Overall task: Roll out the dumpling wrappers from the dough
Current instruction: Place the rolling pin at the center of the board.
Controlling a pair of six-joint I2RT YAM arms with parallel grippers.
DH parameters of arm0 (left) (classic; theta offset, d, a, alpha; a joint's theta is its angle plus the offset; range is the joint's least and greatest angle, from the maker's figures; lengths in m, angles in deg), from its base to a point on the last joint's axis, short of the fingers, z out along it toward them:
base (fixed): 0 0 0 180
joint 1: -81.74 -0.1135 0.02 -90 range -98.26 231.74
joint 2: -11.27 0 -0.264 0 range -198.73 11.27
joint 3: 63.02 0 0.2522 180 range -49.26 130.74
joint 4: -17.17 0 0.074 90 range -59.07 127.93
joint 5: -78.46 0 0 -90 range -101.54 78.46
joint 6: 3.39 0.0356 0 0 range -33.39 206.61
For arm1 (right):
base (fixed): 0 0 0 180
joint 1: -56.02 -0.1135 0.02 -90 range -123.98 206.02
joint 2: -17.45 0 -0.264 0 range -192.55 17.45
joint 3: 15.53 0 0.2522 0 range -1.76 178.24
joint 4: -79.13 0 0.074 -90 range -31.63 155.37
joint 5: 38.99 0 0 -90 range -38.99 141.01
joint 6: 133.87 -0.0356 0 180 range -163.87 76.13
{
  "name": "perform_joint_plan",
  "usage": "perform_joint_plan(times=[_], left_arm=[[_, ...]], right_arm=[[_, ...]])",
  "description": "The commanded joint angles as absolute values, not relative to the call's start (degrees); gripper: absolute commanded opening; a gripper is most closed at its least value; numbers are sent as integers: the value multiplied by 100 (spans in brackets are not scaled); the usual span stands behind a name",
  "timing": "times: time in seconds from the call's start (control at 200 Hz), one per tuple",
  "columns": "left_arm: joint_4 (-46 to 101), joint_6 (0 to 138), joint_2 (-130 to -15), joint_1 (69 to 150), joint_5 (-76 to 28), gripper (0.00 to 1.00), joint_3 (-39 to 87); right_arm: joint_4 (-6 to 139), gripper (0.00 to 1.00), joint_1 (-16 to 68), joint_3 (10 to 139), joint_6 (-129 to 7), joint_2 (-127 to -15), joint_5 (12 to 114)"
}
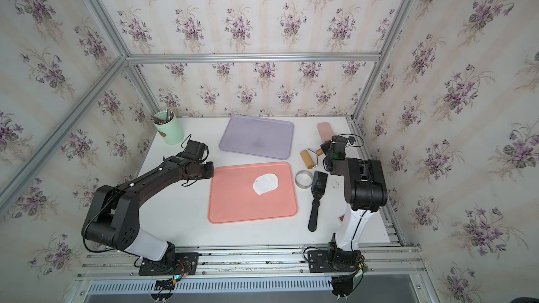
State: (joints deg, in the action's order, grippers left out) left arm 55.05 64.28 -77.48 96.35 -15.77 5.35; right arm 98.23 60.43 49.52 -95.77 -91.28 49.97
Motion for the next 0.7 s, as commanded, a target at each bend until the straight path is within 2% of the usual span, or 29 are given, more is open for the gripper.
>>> perform_joint_plan(times=[0.0, 0.055, 0.16, 0.28, 0.694], left_arm=[[5362, 6470, -7684, 9633, -1497, 19, 467], [5344, 6478, -7652, 9633, -1486, 19, 430], [5352, 6493, -7584, 9628, -1453, 19, 406], [5408, 6516, -7496, 9633, -1383, 19, 408], [5503, 6561, -7092, 9633, -1380, 17, 286]], right_arm=[[9994, 27, 6068, 4909, -9840, -9155, 4890], [10000, 34, 6068, 4891, -9899, -9106, 4883], [9994, 61, 6109, 4841, -10007, -8970, 4924], [9676, 77, 6155, 4806, -10100, -8699, 4978], [7511, 91, 6292, 4422, -9083, -6852, 5479]])
